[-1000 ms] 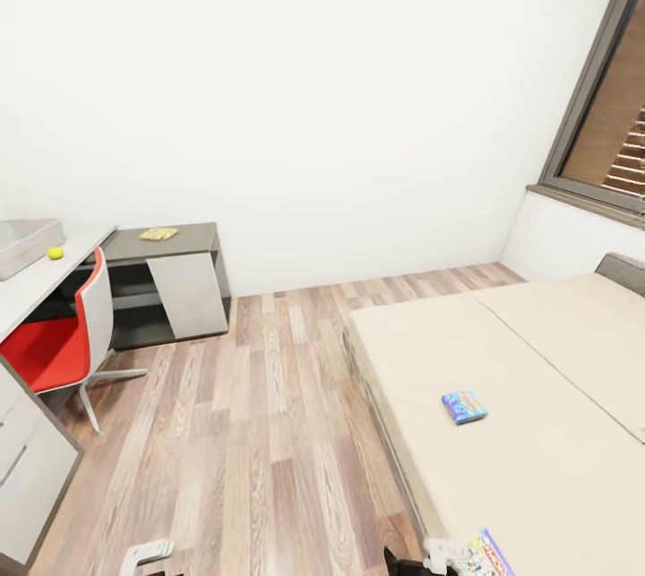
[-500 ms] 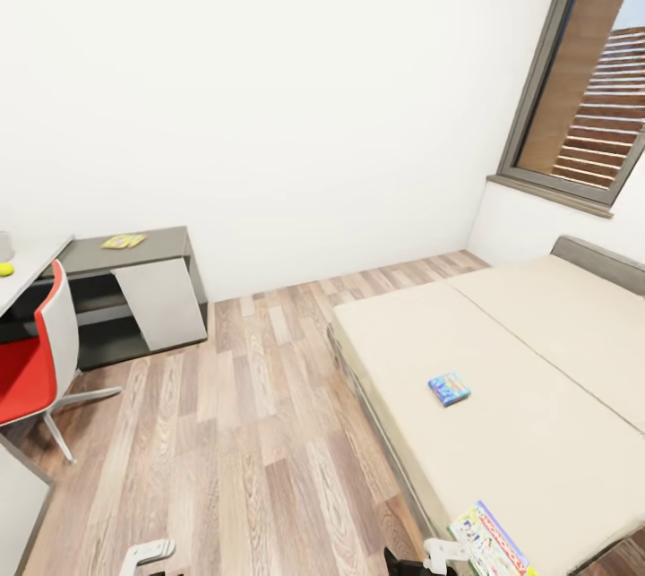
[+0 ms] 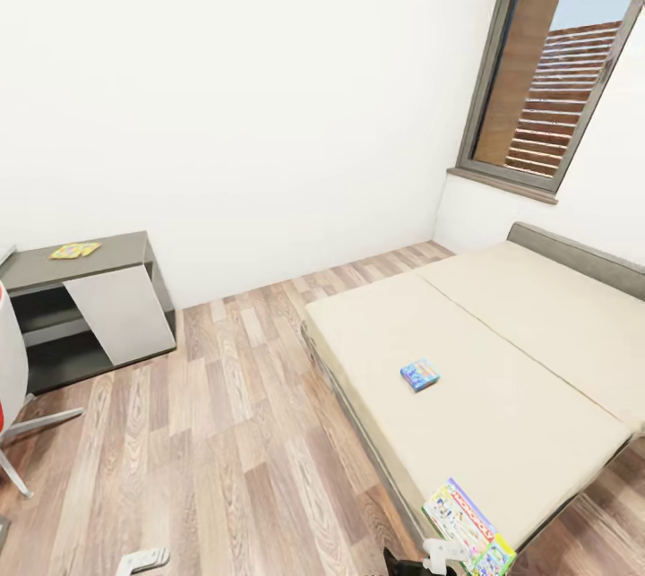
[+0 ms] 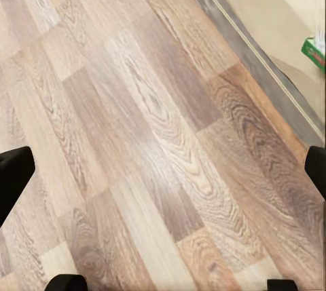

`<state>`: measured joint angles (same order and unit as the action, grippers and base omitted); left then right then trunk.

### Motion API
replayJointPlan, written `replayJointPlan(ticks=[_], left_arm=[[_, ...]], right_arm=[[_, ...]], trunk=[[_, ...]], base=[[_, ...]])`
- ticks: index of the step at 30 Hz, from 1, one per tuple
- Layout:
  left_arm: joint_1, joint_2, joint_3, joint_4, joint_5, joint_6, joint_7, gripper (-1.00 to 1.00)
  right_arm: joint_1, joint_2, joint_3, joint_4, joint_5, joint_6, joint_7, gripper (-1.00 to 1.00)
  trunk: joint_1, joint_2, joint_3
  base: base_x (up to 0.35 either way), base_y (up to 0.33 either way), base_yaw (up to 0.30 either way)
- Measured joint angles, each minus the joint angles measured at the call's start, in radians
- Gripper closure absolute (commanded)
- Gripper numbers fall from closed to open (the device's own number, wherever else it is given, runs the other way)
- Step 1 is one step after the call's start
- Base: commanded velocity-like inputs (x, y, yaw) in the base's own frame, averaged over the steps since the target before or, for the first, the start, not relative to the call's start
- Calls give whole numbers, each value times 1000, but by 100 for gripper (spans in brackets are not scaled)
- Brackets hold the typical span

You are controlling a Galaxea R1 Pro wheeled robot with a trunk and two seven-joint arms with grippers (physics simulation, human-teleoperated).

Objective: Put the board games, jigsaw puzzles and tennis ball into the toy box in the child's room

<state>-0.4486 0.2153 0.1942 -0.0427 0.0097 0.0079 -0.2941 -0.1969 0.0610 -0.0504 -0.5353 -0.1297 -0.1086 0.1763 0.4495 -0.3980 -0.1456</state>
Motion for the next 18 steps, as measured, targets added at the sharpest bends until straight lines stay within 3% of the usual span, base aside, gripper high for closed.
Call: replayJointPlan(ticks=[4,6,9,12,15,18], left_arm=[[62,-2,0,9,0,-2,54,-100],[100,-19,0,24,2,-2,76,-100],[150,-70,1,44,2,-2,91,-100],[204,-139,-1,53,2,-2,97,-100],[229,-191,0,55,3,-3,99,-100],[235,-213,1,55,1,-3,99,-100]], right_arm=[[0,1,1,3,0,-1,0,-100],[0,1,1,5,1,-1,0,-100],[0,1,1,6,1,-1,0,-100],[0,1,1,6,1,-1,0,-100],[0,1,2,6,2,-1,0,-100],[0,1,1,6,1,-1,0,-100]], trunk=[[0,0,-3],[0,0,-5],[0,0,-7],[0,0,-10],[0,0,-12],[0,0,-15]], base=[[0,0,-249],[0,0,-249],[0,0,-249],[0,0,-248],[0,0,-246],[0,0,-242]])
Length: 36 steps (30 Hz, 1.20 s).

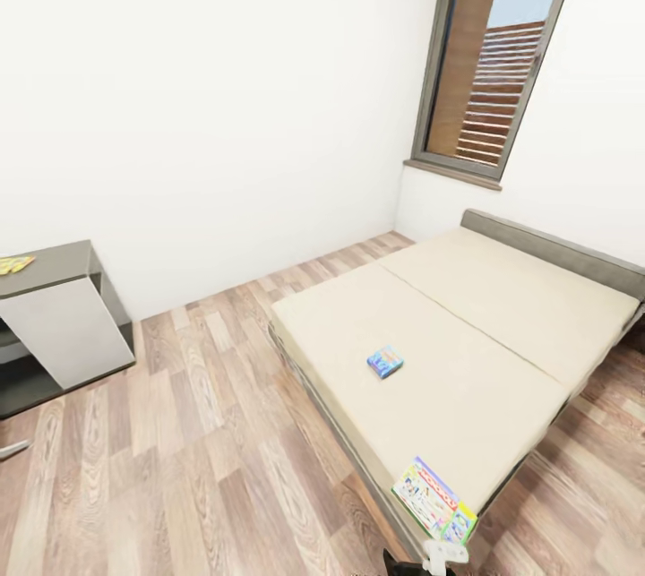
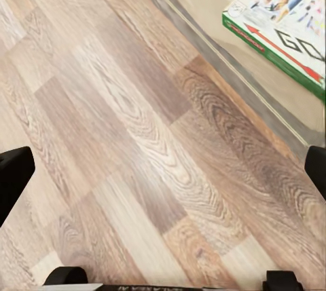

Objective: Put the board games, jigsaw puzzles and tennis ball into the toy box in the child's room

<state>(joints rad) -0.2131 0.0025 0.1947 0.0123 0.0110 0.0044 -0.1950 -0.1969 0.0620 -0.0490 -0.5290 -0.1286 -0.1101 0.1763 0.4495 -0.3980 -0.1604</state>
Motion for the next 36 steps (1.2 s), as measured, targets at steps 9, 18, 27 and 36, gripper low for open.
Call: replayJointPlan(ticks=[9,18,27,36], left_arm=[[5,3,-1,0,-2,0,1,-100],[5,6,0,0,-1,0,1,-100],[5,5,-1,0,-1,0,1,-100],[5,6,-1,0,-1,0,1,-100]], right_arm=[[0,0,-1,0,0,0,0,-100],[0,0,-1,0,0,0,0,-100],[0,0,0,0,1,0,0,-100],[0,0,0,0,1,0,0,-100]], trunk=[[0,0,-8],[0,0,-18],[0,0,-27],[0,0,-38]], base=[[0,0,-229],[0,0,-212],[0,0,-192],[0,0,-180]])
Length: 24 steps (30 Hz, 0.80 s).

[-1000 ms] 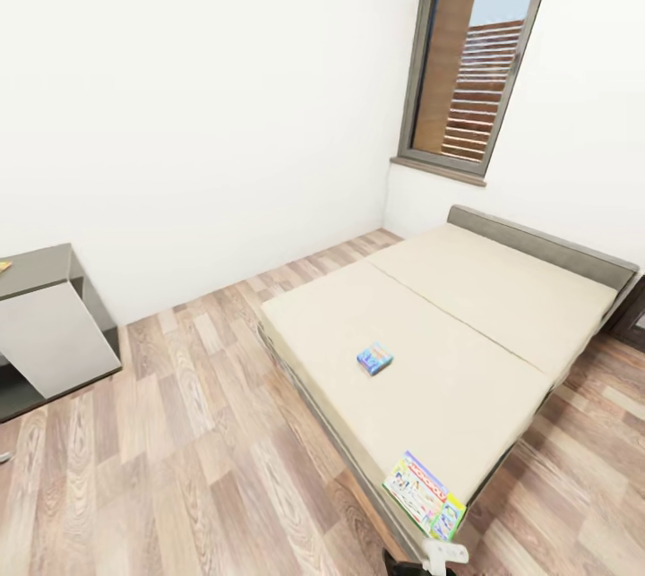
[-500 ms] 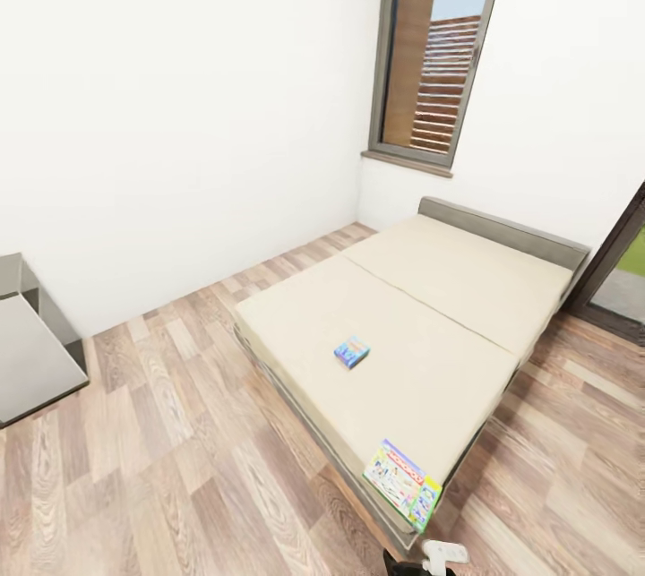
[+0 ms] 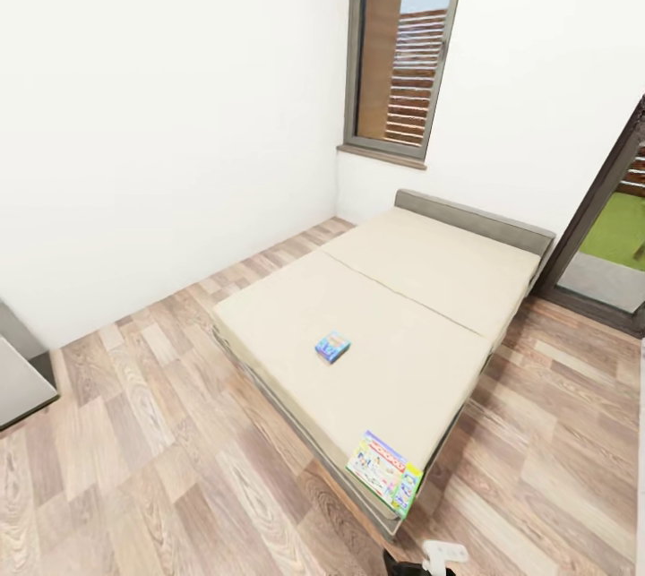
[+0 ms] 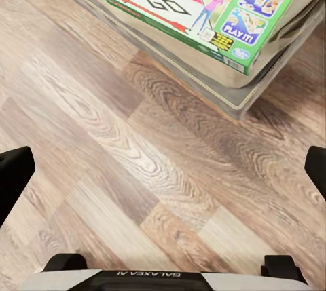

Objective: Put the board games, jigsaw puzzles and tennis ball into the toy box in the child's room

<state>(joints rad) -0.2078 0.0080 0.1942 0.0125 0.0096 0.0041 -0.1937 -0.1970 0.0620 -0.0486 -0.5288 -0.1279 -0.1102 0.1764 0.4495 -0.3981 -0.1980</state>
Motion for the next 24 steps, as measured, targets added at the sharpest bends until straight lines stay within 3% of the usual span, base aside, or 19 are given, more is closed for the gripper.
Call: replayJointPlan(ticks=[24], left_arm=[[0,-1,0,0,0,0,0,-100]], right_arm=[[0,0,0,0,0,0,0,-100]], trunk=[[0,0,-28]], base=[[0,0,-177]])
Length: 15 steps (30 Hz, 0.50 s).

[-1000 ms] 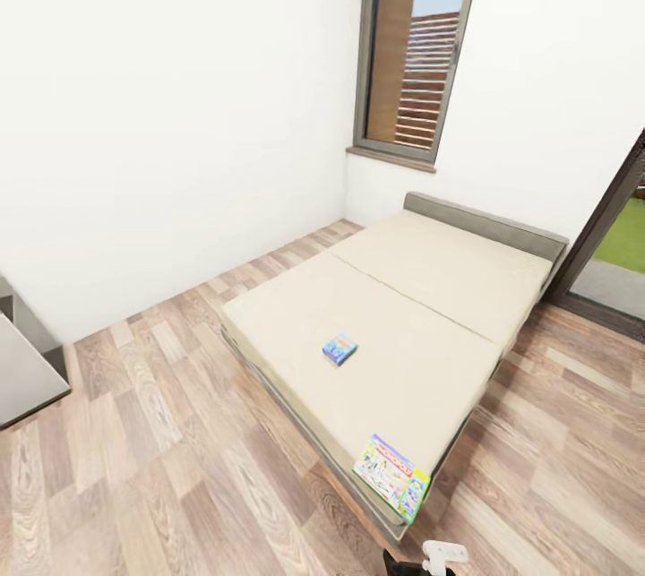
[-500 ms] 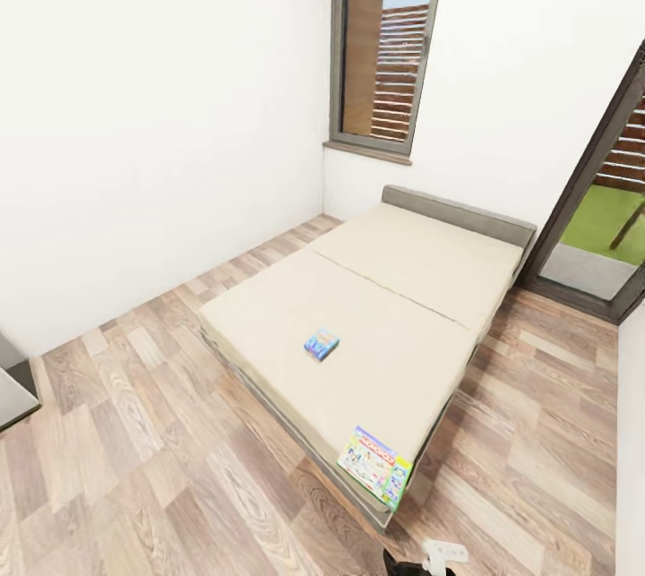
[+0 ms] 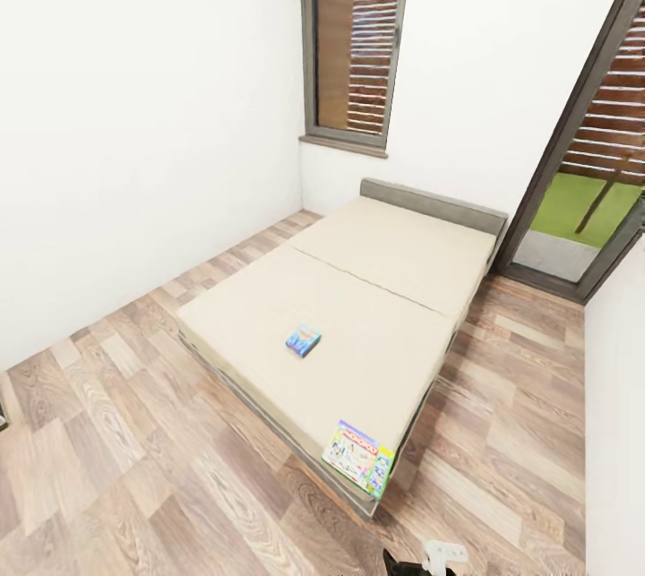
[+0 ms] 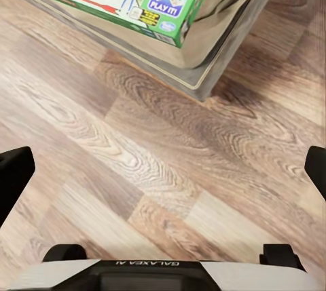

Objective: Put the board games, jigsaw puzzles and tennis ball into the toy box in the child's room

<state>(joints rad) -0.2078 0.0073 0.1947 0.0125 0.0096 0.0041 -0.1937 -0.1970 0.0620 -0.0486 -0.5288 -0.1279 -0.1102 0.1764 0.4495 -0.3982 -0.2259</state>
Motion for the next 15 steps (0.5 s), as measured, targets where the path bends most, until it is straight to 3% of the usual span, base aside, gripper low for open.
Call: replayJointPlan(ticks=[15], left_arm=[[0,0,0,0,0,0,0,-100]], right_arm=[[0,0,2,0,0,0,0,-100]], trunk=[[0,0,-19]], base=[[0,0,-177]])
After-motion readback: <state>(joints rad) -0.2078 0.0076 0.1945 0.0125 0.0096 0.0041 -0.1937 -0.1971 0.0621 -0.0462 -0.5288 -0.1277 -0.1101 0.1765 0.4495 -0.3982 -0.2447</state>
